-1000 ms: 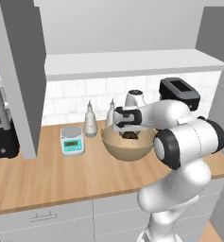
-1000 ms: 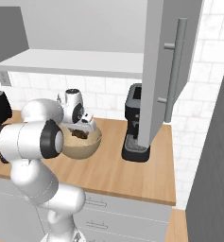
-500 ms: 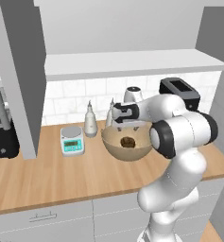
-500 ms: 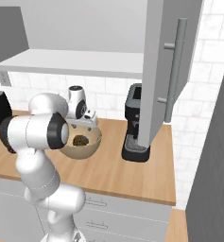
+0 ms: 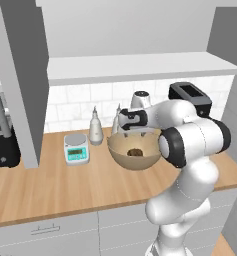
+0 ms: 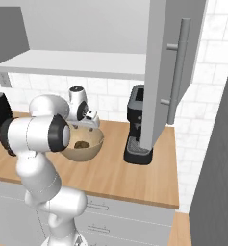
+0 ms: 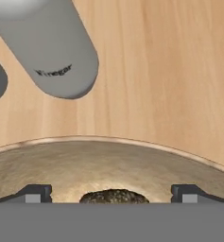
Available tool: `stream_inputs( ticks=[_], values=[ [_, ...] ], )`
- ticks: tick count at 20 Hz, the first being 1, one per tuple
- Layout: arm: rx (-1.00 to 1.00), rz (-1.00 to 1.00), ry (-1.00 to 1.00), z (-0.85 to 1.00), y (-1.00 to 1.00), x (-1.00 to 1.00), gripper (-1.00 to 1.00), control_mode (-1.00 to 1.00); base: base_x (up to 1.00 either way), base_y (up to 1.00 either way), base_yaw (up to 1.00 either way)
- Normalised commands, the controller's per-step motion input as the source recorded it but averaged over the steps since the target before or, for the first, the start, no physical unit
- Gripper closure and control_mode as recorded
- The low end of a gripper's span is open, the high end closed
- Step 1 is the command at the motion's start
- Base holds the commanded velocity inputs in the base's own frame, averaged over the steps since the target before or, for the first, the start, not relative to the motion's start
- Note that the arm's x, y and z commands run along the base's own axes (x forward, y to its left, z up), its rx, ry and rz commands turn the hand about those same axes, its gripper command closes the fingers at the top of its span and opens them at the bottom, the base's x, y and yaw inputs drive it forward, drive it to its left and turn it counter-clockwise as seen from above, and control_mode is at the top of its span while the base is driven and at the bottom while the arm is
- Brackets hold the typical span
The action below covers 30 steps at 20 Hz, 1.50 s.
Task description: Open the cabinet, pick up the bread from the cabinet and place it in the basket. Then move the basket to the dining counter.
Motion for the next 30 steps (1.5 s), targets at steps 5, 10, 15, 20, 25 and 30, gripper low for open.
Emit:
stream_inputs(
  ticks=[5,10,15,20,25,30],
  values=[
    [0.00,-0.01,0.00,0.30,0.00,-0.94,-1.00,-1.00,0.00,0.00,0.00],
    [0.00,-0.08,0.00,0.61,0.00,-0.78,-1.00,-1.00,0.00,0.00,0.00],
    [0.00,-0.34,0.00,0.11,-0.35,-0.60,-1.00,-1.00,0.00,0.00,0.00],
    [0.02,-0.35,0.00,0.00,-0.51,-0.23,-1.00,-1.00,0.00,0.00,0.00],
    [0.18,-0.14,-0.01,0.00,-0.39,-0.02,-1.00,-1.00,0.00,0.00,0.00],
    [0.27,-0.01,0.02,-0.02,-0.11,0.02,-1.00,-1.00,0.00,0.00,0.00]
  ],
)
